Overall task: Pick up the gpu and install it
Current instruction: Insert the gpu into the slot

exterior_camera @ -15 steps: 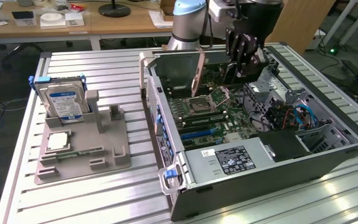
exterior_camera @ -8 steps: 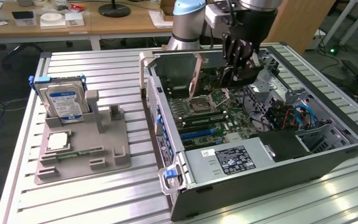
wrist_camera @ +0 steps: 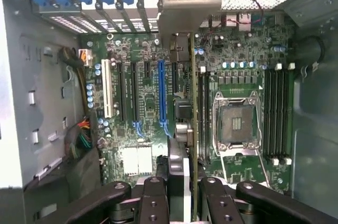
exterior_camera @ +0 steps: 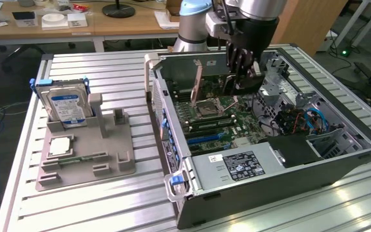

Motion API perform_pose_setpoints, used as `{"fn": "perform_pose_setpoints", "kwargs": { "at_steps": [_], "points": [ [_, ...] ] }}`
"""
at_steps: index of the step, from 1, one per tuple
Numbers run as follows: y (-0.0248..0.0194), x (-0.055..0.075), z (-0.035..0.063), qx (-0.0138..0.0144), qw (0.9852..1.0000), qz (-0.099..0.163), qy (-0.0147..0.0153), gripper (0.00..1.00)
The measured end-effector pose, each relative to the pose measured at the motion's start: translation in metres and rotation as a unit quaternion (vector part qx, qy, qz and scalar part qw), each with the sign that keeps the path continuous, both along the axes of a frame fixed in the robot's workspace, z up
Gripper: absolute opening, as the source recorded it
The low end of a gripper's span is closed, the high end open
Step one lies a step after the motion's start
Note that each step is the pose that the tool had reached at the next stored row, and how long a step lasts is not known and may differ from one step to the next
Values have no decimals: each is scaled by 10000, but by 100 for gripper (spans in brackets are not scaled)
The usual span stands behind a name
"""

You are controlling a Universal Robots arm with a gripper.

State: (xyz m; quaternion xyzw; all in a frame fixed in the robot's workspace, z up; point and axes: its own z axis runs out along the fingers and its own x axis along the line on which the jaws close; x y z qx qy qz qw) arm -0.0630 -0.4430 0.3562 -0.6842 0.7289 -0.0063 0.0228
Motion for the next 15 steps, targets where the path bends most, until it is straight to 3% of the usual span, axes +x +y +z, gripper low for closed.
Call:
{"fn": "perform_pose_setpoints", "kwargs": {
  "at_steps": [15],
  "points": [
    [-13,-117,-274,-1,10000,-8,0,28]
  ]
}}
